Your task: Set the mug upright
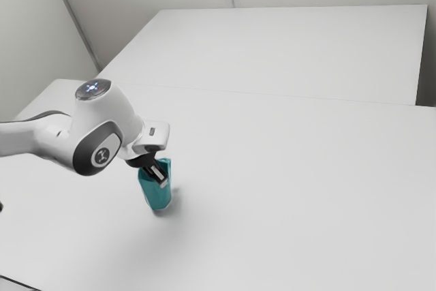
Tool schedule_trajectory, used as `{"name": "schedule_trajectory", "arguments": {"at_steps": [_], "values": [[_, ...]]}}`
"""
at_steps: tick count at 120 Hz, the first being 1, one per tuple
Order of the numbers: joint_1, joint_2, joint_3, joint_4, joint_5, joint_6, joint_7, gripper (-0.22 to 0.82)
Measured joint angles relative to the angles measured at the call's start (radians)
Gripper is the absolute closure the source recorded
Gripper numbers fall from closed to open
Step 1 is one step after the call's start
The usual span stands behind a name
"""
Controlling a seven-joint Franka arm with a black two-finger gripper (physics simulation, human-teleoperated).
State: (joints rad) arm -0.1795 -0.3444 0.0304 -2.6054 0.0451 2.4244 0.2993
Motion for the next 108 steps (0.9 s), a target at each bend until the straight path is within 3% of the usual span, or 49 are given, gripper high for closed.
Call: {"name": "schedule_trajectory", "arguments": {"at_steps": [53, 108], "values": [[0.002, 0.047, 0.002, 0.0, 0.007, 0.112, -0.164, 0.79], [0.006, 0.114, 0.028, 0.01, 0.178, 0.169, -0.301, 0.79]]}}
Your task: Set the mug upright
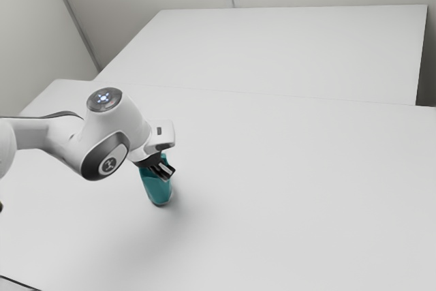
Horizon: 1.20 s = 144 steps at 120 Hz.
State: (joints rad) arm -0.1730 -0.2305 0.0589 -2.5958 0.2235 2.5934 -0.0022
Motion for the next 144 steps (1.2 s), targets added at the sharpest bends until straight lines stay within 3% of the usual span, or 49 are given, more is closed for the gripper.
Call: {"name": "schedule_trajectory", "arguments": {"at_steps": [14, 46, 61, 81, 97, 120, 144], "values": [[0.0, 0.008, 0.001, 0.001, 0.003, 0.014, -0.022, 0.78], [0.0, 0.006, 0.001, 0.001, 0.001, 0.023, -0.059, 0.28], [0.0, -0.032, 0.0, 0.0, -0.001, 0.002, -0.079, 0.16], [0.0, -0.071, -0.001, 0.01, -0.003, -0.028, -0.102, 0.08], [0.001, 0.013, -0.015, 0.222, -0.018, -0.151, -0.104, 0.04], [0.001, 0.249, -0.036, 0.714, -0.123, -0.439, -0.029, 0.02], [-0.003, 0.233, -0.039, 0.915, -0.145, -0.713, 0.039, 0.01]]}}
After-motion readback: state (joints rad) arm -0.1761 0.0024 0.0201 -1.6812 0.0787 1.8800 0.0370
